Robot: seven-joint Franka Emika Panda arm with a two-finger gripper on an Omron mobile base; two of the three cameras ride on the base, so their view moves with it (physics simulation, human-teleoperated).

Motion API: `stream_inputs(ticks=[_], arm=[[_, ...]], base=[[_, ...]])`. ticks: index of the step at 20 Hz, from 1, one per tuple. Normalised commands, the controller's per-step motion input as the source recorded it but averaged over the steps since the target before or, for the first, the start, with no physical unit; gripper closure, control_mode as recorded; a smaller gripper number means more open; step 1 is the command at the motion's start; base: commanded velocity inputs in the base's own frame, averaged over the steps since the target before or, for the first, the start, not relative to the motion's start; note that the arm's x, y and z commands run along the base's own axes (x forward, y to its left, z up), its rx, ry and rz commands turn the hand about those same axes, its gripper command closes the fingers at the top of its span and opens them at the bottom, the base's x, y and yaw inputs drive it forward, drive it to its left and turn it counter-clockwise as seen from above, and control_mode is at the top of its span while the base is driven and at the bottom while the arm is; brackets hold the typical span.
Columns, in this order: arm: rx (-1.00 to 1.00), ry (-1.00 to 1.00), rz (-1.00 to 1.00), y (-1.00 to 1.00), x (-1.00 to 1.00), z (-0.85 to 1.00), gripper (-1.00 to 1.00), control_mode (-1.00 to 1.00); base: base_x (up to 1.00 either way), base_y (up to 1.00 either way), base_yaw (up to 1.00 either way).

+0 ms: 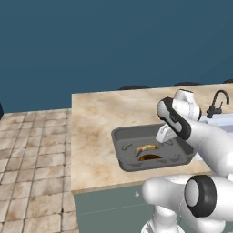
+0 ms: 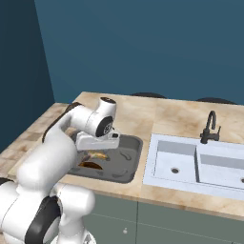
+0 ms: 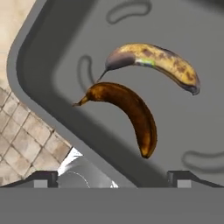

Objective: Pick up both bananas from the fridge and place them inside the tupperware on the counter.

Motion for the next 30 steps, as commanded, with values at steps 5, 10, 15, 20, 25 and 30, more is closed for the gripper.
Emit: stream_inputs(ticks=[5, 10, 15, 20, 25, 30], arm=[[0.00, 0.00, -0.19, 0.03, -0.42, 0.36, -1.00, -1.00], [0.00, 0.00, -0.24, 0.10, -0.43, 0.30, -1.00, -1.00], [0.00, -0.06, -0.29, 0.16, -0.51, 0.26, -1.00, -1.00], [0.00, -0.20, -0.28, 0.20, -0.51, 0.34, -1.00, -1.00], [-0.03, -0.21, -0.25, 0.20, -0.46, 0.34, -1.00, -1.00], [-0.08, -0.24, -0.24, 0.19, -0.42, 0.37, -1.00, -1.00]], base=[[0.00, 0.00, 0.00], [0.00, 0.00, 0.00], [0.00, 0.00, 0.00], [0.00, 0.00, 0.00], [0.00, 0.00, 0.00], [0.00, 0.00, 0.00]])
